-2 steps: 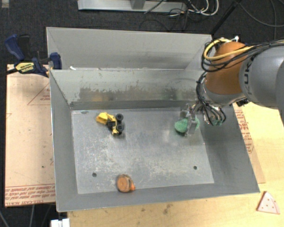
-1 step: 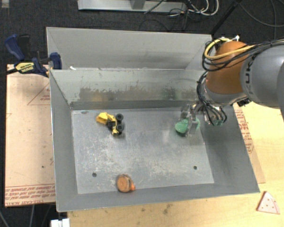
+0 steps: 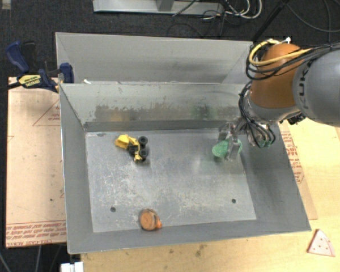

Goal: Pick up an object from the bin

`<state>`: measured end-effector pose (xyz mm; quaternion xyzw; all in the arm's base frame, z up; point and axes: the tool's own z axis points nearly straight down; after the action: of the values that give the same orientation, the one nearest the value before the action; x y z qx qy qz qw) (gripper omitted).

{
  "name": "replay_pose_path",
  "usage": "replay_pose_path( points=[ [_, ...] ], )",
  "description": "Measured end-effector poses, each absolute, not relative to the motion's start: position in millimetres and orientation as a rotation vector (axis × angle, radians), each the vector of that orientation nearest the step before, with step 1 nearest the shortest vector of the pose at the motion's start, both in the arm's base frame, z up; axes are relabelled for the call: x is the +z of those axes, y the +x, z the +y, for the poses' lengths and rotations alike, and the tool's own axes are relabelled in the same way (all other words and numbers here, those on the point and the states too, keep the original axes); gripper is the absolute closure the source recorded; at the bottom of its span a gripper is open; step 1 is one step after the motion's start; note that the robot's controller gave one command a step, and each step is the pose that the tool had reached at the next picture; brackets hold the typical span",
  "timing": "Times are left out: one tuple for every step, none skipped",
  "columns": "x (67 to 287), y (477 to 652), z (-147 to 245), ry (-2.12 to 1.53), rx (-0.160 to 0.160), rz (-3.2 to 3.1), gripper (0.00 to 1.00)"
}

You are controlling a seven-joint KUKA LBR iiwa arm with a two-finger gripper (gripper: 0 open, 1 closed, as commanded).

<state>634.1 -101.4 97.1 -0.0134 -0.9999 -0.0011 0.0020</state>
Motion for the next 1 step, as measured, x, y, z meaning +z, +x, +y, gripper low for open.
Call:
replay_pose_path(
  points=[
    [118.1,636.0,-101.7,-0.042,-0.001,-3.143,1.00]
  ],
)
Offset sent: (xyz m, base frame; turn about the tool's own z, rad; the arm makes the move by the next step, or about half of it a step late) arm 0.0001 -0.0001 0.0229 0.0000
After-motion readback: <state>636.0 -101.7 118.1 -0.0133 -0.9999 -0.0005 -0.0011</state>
